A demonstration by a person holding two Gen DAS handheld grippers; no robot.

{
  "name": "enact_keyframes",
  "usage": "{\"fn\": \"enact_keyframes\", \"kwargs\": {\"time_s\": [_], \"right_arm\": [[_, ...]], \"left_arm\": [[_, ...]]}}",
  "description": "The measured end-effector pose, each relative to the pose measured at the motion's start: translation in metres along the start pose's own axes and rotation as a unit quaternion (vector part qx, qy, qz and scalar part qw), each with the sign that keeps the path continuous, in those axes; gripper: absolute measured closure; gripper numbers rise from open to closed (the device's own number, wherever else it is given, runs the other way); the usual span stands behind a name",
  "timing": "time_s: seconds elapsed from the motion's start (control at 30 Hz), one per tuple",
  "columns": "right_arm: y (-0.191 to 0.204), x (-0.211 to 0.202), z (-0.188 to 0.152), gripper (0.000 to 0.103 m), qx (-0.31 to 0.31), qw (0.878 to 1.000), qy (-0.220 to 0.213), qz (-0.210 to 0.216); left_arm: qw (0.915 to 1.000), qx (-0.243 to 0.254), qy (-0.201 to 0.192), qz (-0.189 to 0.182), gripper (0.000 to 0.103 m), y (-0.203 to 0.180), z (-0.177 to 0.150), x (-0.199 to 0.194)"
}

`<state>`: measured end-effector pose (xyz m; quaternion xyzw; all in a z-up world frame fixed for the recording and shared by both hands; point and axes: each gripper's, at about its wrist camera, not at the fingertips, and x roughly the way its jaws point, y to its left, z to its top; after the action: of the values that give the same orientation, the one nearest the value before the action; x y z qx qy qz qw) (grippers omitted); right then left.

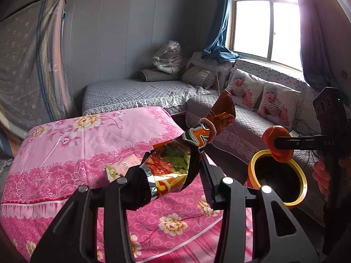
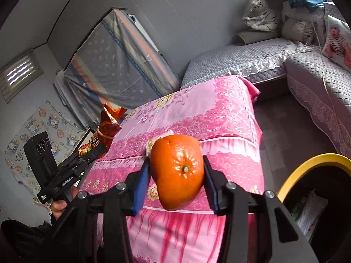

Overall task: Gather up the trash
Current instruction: 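Carry the wrapper and orange over the yellow bin and release both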

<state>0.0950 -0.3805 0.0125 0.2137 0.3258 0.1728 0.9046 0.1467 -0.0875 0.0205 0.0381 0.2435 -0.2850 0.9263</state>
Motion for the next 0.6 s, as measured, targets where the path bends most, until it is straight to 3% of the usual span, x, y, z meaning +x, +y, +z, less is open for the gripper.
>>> {"fn": "enact_keyframes", "kwargs": {"time_s": [0.33, 0.6], "right_arm": [[-0.071, -0.058, -0.023, 0.060, 0.062, 0.993, -0.063, -0.083], [-0.124, -0.075, -0.049, 0.060, 0.106, 0.978, -0.079, -0.159]], "left_arm": [[0.9952, 0.067, 0.019, -0.068, 0.062, -0.084, 0.010, 0.041], [0.9888, 0.101, 0.028, -0.107, 0.062, -0.141, 0.014, 0.068]]}}
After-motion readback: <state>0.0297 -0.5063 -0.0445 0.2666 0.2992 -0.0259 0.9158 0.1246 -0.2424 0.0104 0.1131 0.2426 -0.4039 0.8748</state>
